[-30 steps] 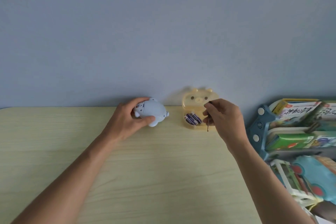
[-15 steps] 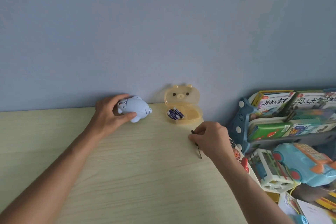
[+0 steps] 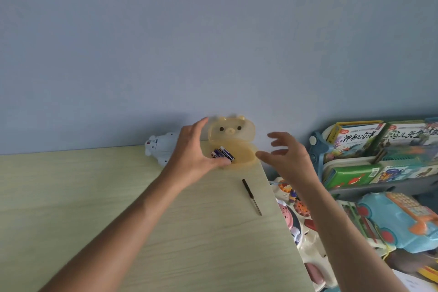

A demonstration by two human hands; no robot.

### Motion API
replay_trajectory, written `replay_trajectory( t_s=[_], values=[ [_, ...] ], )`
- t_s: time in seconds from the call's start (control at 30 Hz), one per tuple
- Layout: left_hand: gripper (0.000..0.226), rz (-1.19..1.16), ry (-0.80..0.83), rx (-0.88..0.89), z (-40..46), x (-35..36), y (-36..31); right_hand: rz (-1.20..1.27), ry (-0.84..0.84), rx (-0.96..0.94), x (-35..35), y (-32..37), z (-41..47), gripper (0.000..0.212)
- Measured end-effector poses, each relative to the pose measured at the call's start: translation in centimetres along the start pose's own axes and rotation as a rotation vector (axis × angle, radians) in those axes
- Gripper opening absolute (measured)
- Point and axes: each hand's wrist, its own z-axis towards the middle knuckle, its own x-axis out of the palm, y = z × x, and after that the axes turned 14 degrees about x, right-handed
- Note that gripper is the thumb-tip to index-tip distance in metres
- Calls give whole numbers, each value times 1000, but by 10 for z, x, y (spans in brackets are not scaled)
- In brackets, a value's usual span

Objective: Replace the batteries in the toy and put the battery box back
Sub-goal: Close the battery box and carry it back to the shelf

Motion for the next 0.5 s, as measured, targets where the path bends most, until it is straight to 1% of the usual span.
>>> replay_trajectory(
  t_s=[0.1, 0.13, 0.2, 0.3, 0.5],
  values=[
    [138, -21, 67, -53, 11, 14, 3, -10, 193, -3, 4, -3, 21, 99],
    [141, -14, 73, -57, 13, 17, 6, -29, 239, -8, 6, -4, 27, 107],
    [145, 8, 93, -54, 15, 22, 11, -62, 300, -23, 10, -6, 35, 118],
    [139, 16, 76, -28, 14, 27, 15, -72, 350, -59, 15, -9, 43, 121],
    [121, -20, -39, 83, 10, 34, 28, -27, 251, -136, 21, -13, 40, 100]
  ],
)
